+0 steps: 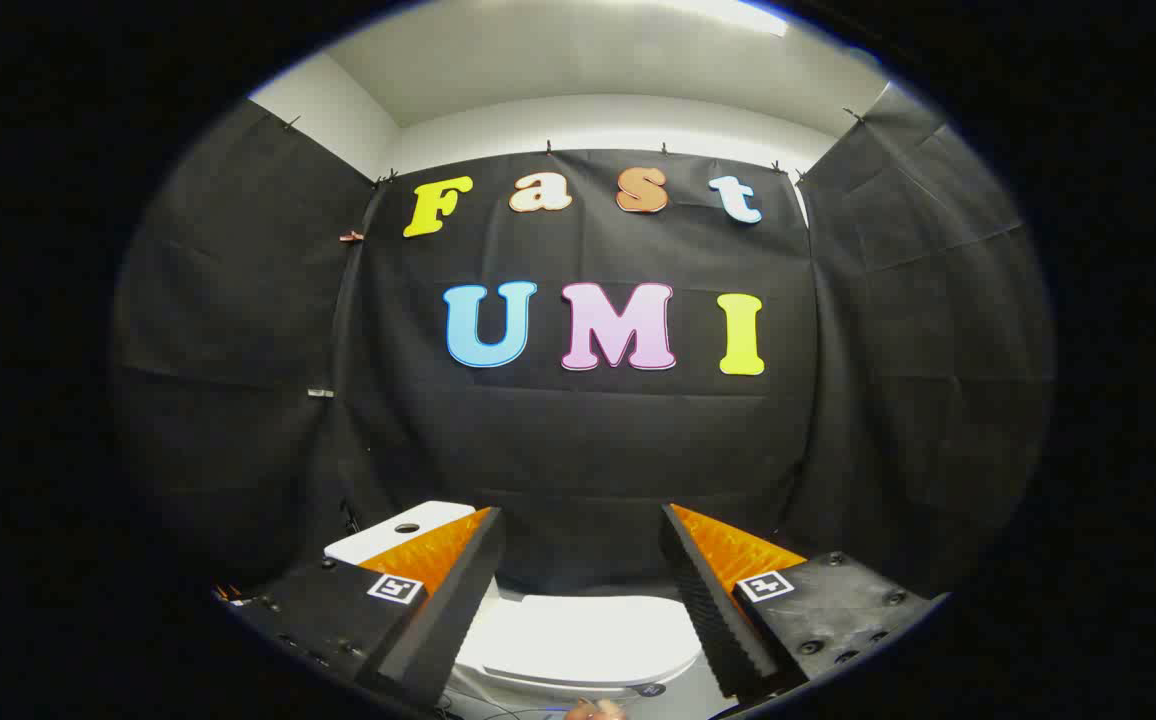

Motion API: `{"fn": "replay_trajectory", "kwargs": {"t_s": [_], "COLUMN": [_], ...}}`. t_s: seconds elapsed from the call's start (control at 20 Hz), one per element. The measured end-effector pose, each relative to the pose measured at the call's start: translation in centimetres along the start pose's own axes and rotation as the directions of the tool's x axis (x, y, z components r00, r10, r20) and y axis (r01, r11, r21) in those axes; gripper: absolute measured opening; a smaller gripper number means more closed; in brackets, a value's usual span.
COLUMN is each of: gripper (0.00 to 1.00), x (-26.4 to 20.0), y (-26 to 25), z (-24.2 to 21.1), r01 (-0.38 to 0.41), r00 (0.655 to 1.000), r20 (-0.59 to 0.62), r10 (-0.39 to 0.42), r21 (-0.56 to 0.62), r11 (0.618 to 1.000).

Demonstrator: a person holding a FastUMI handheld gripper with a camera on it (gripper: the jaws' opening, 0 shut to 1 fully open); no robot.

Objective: Open the toilet lid.

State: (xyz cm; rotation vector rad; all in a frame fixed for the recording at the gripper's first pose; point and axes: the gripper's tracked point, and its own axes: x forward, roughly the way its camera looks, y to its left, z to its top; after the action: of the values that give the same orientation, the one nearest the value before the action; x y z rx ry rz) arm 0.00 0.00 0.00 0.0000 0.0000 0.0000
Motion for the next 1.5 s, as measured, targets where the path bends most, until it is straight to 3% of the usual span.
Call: {"fn": "replay_trajectory", "kwargs": {"t_s": [0.65, 1.5], "gripper": [0.98, 0.98], "x": [-0.6, -0.6], "y": [-0.3, 0.1], "z": [1.1, 0.8], "r01": [0.030, 0.012], "r00": [0.999, 0.999], "r20": [0.036, 0.047], "r10": [-0.030, -0.013], "r21": [-0.010, 0.029], "r11": [1.000, 0.999]}}
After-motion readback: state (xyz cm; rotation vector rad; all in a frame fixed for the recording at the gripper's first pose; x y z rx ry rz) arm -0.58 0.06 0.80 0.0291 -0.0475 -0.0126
